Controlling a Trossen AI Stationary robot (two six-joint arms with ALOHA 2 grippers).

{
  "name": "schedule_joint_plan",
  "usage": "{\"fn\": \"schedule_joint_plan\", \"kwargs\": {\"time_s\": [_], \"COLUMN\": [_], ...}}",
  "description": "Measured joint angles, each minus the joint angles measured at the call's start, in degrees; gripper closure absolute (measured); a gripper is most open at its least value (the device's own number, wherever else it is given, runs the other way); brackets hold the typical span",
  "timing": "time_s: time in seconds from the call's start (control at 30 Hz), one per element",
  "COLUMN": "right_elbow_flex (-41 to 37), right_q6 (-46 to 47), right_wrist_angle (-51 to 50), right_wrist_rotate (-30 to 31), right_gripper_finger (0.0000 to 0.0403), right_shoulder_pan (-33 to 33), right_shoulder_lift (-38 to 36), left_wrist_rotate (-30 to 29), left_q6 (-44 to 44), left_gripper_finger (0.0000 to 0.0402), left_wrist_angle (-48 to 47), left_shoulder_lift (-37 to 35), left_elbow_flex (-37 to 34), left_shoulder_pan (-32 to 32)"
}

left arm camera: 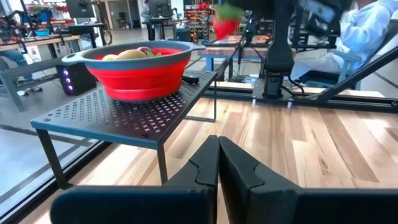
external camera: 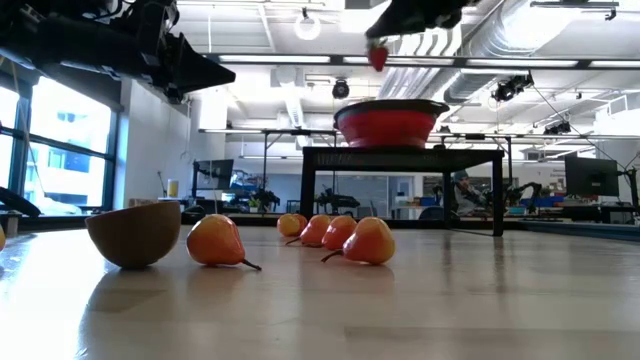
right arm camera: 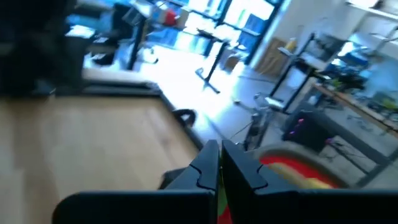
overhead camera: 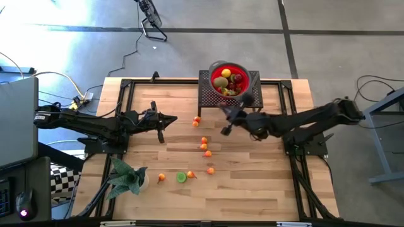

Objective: Pick & Place Fruit
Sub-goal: Put the strawberry into the strainer on the shelf

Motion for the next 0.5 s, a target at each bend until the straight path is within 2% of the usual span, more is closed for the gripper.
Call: {"fn": "schedule_joint_plan", "kwargs": {"time_s": [0.3, 0.43, 0.5], "right_elbow_flex": [0.02, 0.04, 0.04], "right_q6": [-4.43, -4.78, -5.37], "right_wrist_angle": [0.9, 0.69, 0.81], "right_wrist_rotate": [3.16, 2.1, -0.6], "right_gripper_finger": [0.0399, 0.0399, 0.0399], "right_shoulder_pan": [-5.79, -11.28, -14.51], "right_shoulder_lift": [-6.05, -5.89, -5.46], "left_wrist_rotate": [-0.02, -0.02, -0.02], "left_q6": [0.14, 0.13, 0.14], "left_gripper_finger": [0.0396, 0.0396, 0.0396], "left_wrist_angle": [0.0, -0.55, -1.23], "left_shoulder_lift": [0.0, -0.01, -0.01], "left_elbow_flex": [0.0, 0.0, 0.0], "left_shoulder_pan": [0.0, 0.0, 0.0]}}
